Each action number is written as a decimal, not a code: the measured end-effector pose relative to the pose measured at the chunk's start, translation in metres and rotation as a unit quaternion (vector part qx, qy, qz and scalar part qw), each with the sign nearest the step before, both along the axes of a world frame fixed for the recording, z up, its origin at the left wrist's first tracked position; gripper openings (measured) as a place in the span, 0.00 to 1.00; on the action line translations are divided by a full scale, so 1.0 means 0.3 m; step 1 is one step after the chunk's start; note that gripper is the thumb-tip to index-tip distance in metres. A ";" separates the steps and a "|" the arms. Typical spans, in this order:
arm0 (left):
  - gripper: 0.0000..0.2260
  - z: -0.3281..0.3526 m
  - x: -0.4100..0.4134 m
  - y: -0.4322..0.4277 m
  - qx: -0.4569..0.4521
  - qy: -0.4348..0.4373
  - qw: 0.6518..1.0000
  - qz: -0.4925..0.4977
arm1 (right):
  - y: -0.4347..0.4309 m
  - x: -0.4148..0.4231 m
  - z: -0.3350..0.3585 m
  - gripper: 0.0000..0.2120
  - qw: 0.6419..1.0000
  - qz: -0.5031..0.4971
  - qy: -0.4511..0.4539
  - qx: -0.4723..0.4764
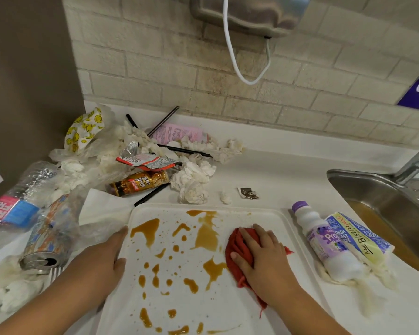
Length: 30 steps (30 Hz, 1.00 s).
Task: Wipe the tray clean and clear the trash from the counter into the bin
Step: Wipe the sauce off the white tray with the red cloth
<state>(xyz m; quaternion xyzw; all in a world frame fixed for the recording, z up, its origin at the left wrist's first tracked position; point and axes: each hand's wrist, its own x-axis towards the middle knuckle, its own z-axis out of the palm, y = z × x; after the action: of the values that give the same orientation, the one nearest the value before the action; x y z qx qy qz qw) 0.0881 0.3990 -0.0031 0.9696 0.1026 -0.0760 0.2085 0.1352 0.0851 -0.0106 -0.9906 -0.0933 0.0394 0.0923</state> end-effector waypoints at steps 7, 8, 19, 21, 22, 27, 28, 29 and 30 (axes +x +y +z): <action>0.29 -0.008 0.003 -0.004 -0.003 -0.024 1.000 0.007 | -0.036 0.035 -0.022 0.26 0.995 0.044 -0.061 0.061; 0.29 -0.009 0.004 -0.005 0.001 -0.026 1.000 0.008 | -0.013 0.031 -0.017 0.32 0.996 0.049 -0.057 0.053; 0.30 -0.017 0.011 -0.007 0.008 -0.027 1.000 0.001 | 0.019 0.056 -0.016 0.27 0.996 0.069 -0.055 0.010; 0.29 -0.019 0.014 -0.006 0.004 -0.032 0.999 0.003 | 0.061 0.042 -0.026 0.29 0.993 0.104 -0.052 0.004; 0.29 -0.020 0.013 -0.005 0.003 -0.035 0.999 0.004 | 0.068 0.034 -0.022 0.28 0.992 0.123 -0.039 0.007; 0.29 -0.027 0.008 -0.002 0.002 -0.041 0.999 0.003 | 0.016 0.065 0.000 0.24 0.993 0.087 -0.070 0.044; 0.29 -0.026 0.009 -0.004 0.003 -0.040 0.999 0.003 | 0.028 0.076 -0.004 0.24 0.994 0.063 -0.079 0.048; 0.29 -0.026 0.010 -0.005 0.004 -0.038 0.999 0.004 | 0.050 0.081 -0.009 0.24 0.993 0.059 -0.084 0.054; 0.29 -0.026 0.011 -0.005 0.004 -0.038 0.999 0.005 | 0.077 0.081 -0.011 0.23 0.992 0.073 -0.091 0.056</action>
<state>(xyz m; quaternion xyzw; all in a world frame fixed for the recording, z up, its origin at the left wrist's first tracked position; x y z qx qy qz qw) 0.0913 0.3975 -0.0111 0.9720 0.1002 -0.0379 0.2091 0.1594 0.1081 -0.0138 -0.9737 -0.1759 -0.0499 0.1361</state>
